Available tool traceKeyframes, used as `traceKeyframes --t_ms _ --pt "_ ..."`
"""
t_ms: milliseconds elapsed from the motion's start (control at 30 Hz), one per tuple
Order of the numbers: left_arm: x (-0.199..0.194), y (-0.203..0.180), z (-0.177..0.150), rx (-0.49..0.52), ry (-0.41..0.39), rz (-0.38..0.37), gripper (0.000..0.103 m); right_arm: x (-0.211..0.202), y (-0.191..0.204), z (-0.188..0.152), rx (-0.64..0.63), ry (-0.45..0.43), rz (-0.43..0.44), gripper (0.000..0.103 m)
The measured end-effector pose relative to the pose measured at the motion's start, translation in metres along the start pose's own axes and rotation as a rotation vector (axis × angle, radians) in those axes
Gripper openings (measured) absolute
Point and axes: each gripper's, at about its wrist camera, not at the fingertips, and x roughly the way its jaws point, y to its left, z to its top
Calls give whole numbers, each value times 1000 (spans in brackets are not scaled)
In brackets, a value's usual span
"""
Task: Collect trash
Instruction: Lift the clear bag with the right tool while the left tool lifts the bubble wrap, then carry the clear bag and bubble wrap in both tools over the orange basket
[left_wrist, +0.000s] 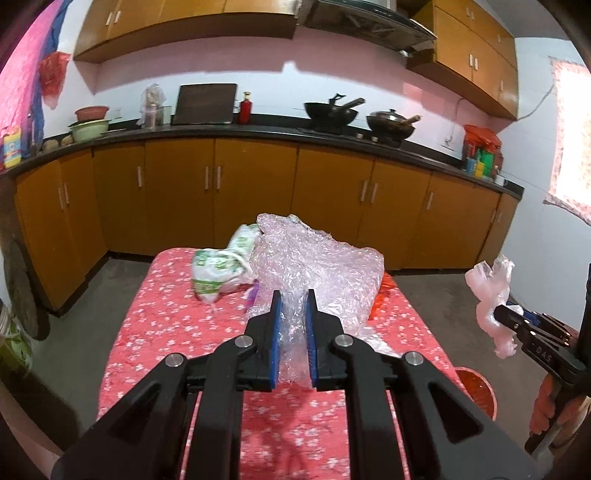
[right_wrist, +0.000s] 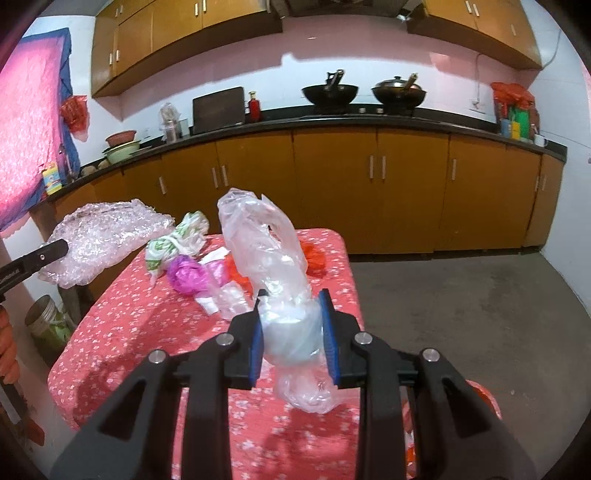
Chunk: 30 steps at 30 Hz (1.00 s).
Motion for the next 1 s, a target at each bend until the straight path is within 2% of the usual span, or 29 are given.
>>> traceKeyframes --t_ms 433,1000 --pt "20 -91 -6 57 26 -119 12 -27 -82 -16 58 -21 -150 28" --pt "58 -229 -49 141 124 -281 11 -50 -198 -62 179 -6 -370 28"
